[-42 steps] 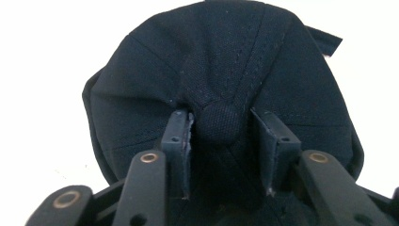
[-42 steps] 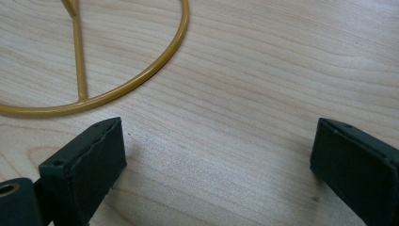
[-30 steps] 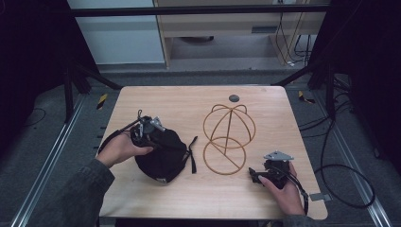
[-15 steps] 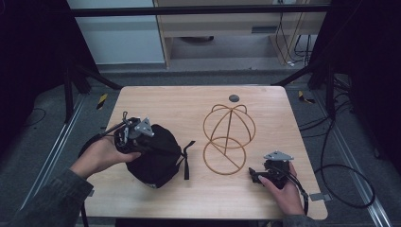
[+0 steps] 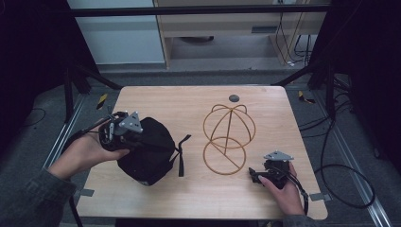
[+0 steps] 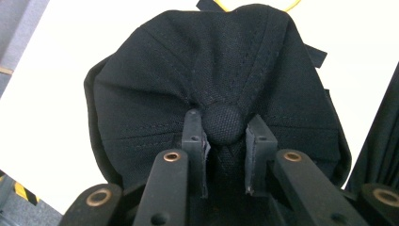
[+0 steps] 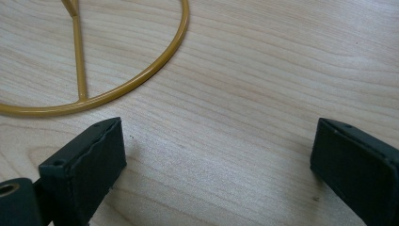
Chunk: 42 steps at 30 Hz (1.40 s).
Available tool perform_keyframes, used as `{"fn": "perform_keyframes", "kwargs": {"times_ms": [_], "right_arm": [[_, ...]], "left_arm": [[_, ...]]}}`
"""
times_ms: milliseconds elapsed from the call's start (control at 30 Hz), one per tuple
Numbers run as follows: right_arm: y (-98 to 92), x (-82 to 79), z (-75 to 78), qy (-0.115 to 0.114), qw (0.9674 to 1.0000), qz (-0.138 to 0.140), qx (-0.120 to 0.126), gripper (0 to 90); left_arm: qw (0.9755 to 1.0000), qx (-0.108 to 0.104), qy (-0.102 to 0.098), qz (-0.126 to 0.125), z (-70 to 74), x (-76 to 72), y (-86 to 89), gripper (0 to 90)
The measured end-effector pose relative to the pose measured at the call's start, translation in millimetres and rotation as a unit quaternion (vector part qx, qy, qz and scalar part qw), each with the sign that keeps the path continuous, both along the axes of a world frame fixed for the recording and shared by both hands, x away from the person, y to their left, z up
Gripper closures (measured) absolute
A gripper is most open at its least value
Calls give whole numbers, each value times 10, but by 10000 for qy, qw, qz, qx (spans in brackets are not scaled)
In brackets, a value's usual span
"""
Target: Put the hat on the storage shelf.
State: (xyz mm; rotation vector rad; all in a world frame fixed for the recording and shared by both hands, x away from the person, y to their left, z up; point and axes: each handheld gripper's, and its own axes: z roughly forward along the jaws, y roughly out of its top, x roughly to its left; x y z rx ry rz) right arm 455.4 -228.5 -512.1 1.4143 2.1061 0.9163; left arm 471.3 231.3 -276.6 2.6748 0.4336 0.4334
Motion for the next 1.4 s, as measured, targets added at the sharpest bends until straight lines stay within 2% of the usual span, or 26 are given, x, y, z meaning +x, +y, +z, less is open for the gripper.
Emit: {"fn": "perform_keyframes", "kwargs": {"times_ms": [167,300,867,1067,1200,1267,1400], "right_arm": [[0,2,-3,-17,10000,-5,-19,39],[1,2,-3,-19,10000,-9,-28,39],[1,2,-3,-13,10000,-12,-21,39],[0,2,-3,-14,10000,-5,-32,39],[3,0,0,5,10000,-16,-2,39],[0,2,-3,-13,10000,-5,-31,39],[-1,3,-5,-25,10000,-2,-45,39]], "left_arm": [[9998,-48,-201,-57,237,-67,3,741],[9995,-35,-285,-102,339,-82,-20,741],[9989,-66,-409,-197,494,-89,-84,742],[9981,-322,-451,-280,593,-99,-99,742],[9970,-396,-552,-367,701,-139,-143,742],[9961,-519,-602,-376,784,-162,-167,742],[9956,-526,-659,-419,855,-174,-211,742]]}}
